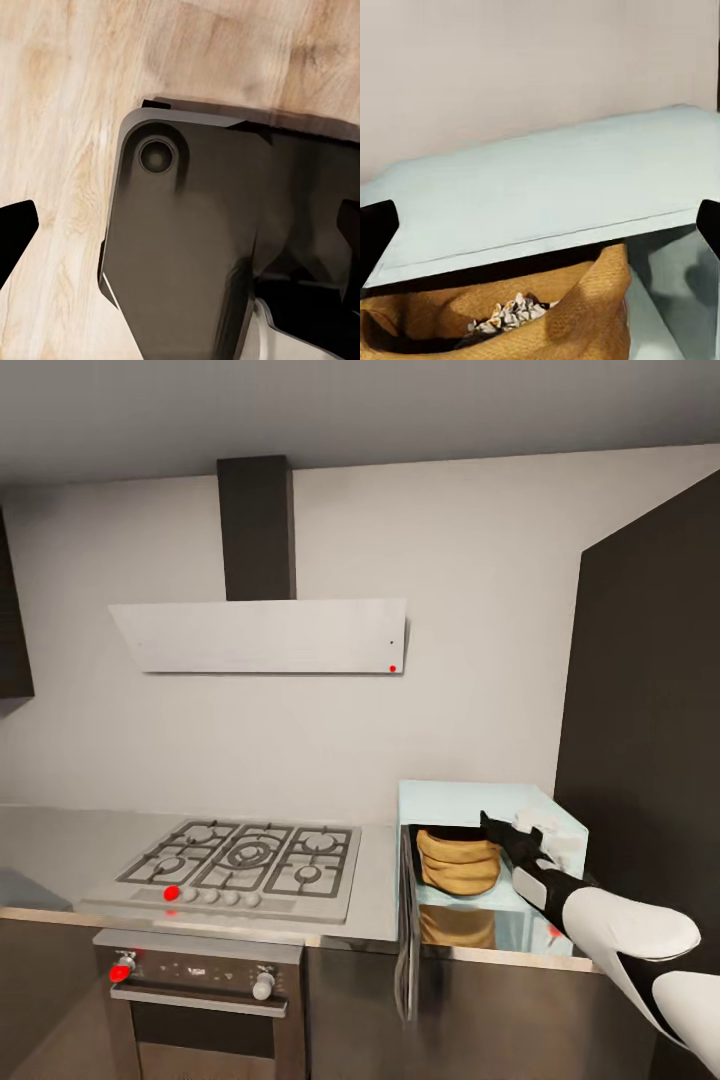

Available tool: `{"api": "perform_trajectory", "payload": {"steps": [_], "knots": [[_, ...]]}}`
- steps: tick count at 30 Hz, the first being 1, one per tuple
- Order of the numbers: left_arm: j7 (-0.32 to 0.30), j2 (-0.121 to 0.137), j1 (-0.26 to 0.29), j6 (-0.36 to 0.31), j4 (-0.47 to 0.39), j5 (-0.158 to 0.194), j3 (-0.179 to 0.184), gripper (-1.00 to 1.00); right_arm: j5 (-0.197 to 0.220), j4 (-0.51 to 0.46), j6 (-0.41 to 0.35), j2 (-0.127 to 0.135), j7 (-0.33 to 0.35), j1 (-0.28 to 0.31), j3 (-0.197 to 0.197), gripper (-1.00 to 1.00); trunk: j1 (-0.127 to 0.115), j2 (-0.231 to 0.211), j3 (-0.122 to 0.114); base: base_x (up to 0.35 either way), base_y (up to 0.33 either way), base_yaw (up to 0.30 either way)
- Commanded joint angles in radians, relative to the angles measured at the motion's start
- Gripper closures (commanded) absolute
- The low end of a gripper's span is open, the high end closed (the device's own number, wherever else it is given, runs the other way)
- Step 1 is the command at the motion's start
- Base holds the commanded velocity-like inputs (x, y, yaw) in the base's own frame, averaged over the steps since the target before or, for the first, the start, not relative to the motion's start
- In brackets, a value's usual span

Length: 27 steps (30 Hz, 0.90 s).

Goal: In the kitchen, take the popcorn bag from the countertop, put it into the microwave, and heat it until the popcorn is cooked so the cooked popcorn ends up inside the bag.

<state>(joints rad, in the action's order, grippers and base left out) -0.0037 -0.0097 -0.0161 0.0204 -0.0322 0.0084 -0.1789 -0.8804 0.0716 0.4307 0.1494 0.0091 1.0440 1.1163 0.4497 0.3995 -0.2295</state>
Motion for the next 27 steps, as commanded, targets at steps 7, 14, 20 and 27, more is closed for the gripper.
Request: {"api": "perform_trajectory", "payload": {"steps": [7, 14, 20, 27], "knots": [[0.0, 0.0, -0.001, 0.001, -0.002, 0.001, -0.005, -1.0, -0.008, 0.004, 0.028, 0.008, 0.157, -0.129, -0.003, -1.0, 0.0, 0.001, 0.0, 0.0, 0.0, 0.0], [0.0, 0.001, -0.001, 0.002, -0.002, 0.001, -0.007, -1.0, -0.008, 0.003, 0.031, 0.011, 0.188, -0.189, -0.003, -1.0, 0.0, 0.001, 0.0, -0.007, 0.0, 0.0], [0.0, 0.001, -0.001, 0.002, -0.002, 0.001, -0.008, -1.0, -0.009, 0.003, 0.06, 0.012, 0.189, -0.194, -0.004, -1.0, 0.0, 0.001, 0.0, -0.191, 0.0, 0.0], [0.001, 0.001, -0.001, 0.002, -0.002, 0.001, -0.008, -1.0, -0.012, 0.003, 0.213, 0.01, 0.189, -0.246, -0.02, -1.0, 0.0, 0.001, 0.0, -0.012, 0.0, 0.0]]}}
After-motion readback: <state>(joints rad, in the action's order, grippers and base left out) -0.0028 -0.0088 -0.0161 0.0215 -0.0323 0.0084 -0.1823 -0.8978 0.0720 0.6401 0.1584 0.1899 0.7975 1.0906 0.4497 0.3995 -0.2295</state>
